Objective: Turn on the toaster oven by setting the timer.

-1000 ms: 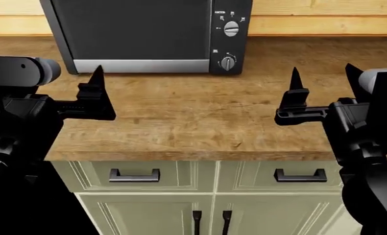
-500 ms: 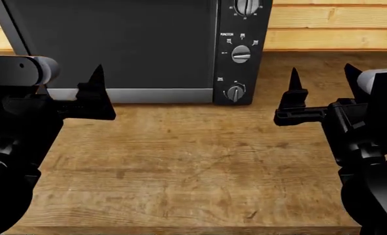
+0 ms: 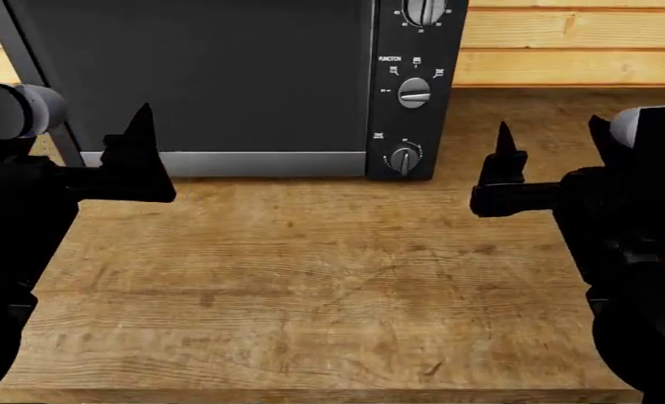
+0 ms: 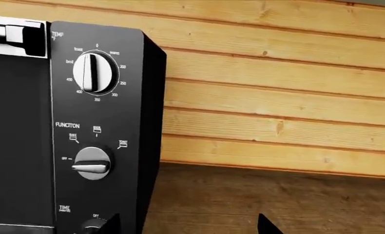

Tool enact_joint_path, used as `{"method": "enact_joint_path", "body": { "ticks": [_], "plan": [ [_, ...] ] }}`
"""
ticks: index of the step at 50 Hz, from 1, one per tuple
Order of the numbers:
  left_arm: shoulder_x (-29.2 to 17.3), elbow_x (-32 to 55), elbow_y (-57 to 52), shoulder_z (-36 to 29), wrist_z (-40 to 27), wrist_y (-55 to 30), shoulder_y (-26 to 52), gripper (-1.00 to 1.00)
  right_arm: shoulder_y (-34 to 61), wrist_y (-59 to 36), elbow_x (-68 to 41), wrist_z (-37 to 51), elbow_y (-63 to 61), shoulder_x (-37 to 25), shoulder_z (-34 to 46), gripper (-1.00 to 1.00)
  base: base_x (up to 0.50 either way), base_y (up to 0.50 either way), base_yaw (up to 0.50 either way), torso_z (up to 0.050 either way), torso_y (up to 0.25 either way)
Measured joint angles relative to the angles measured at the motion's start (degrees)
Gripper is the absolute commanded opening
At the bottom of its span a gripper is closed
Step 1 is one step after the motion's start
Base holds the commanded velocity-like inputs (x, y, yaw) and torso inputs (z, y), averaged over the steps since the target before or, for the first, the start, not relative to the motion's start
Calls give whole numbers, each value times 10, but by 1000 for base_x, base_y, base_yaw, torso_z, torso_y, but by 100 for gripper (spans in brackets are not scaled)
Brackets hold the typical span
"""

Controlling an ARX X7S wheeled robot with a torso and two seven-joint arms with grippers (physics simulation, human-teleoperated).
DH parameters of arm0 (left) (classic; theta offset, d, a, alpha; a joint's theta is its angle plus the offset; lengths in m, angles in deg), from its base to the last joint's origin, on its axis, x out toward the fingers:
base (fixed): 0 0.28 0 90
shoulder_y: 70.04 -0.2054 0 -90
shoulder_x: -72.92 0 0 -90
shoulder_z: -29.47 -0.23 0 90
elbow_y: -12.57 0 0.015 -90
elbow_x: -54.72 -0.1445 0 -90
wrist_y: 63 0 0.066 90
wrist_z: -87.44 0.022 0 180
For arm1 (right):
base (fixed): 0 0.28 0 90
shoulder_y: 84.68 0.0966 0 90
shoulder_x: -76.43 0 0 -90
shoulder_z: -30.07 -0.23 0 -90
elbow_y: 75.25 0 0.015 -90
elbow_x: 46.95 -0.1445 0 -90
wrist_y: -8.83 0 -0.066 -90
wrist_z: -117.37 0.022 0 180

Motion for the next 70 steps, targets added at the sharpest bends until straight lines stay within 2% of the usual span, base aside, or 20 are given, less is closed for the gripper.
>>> {"method": "enact_joint_path", "body": {
  "ticks": [6,14,20,29,45,70],
  "plan": [
    [-44,92,9,18,-67,0,6,100,33,-39,-229,172,39,-25,-16,100,0,0,0,0,0],
    [-106,199,20,46,-162,20,6,100,68,-20,-511,393,97,-65,24,100,0,0,0,0,0],
    [-142,250,26,58,-211,37,8,100,89,3,-632,494,129,-79,59,100,0,0,0,0,0],
    [-182,306,33,61,-265,64,15,100,118,52,-745,593,173,-88,109,100,0,0,0,0,0],
    [-202,333,38,63,-284,86,5,100,146,151,-795,684,210,-84,193,100,0,0,0,0,0],
    [-206,330,40,52,-276,106,-3,100,152,194,-687,671,203,-53,276,100,0,0,0,0,0]
  ]
}}
